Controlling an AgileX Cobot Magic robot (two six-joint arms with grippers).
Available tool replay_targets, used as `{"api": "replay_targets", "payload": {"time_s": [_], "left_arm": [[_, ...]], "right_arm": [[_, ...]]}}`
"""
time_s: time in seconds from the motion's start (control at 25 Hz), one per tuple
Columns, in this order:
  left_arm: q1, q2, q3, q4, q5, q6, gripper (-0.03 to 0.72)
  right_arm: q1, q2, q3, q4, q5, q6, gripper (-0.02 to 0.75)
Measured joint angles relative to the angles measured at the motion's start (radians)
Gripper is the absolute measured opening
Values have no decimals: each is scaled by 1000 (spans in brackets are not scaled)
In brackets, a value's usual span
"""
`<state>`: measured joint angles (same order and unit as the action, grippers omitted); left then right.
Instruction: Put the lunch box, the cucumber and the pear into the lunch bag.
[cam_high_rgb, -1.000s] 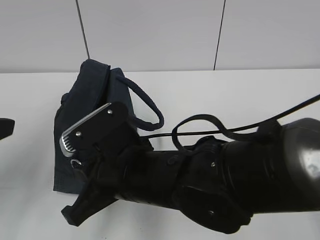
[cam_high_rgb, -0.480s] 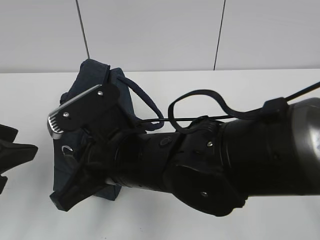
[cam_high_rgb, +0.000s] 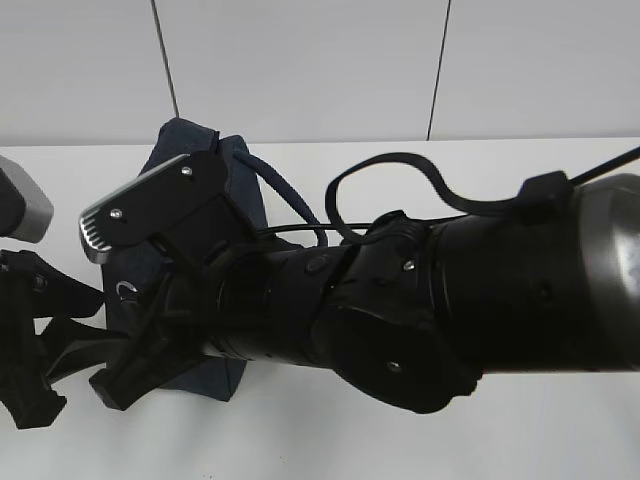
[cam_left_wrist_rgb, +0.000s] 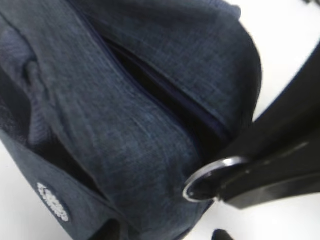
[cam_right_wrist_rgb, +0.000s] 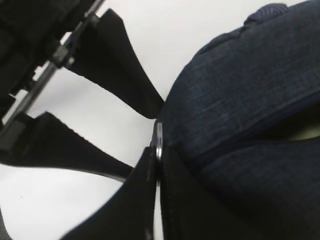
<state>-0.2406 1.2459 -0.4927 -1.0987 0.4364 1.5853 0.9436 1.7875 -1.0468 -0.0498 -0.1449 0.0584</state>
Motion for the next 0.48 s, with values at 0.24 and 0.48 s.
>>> {"api": "replay_targets", "payload": {"time_s": [0.24,0.48], "left_arm": [[0,86,0,-160,-9,148,300],[0,136,-8,-261,-16,213,40]], "right_arm": [[0,0,0,-1,2,0,0],[0,0,-2,-1,4,0,0]]}}
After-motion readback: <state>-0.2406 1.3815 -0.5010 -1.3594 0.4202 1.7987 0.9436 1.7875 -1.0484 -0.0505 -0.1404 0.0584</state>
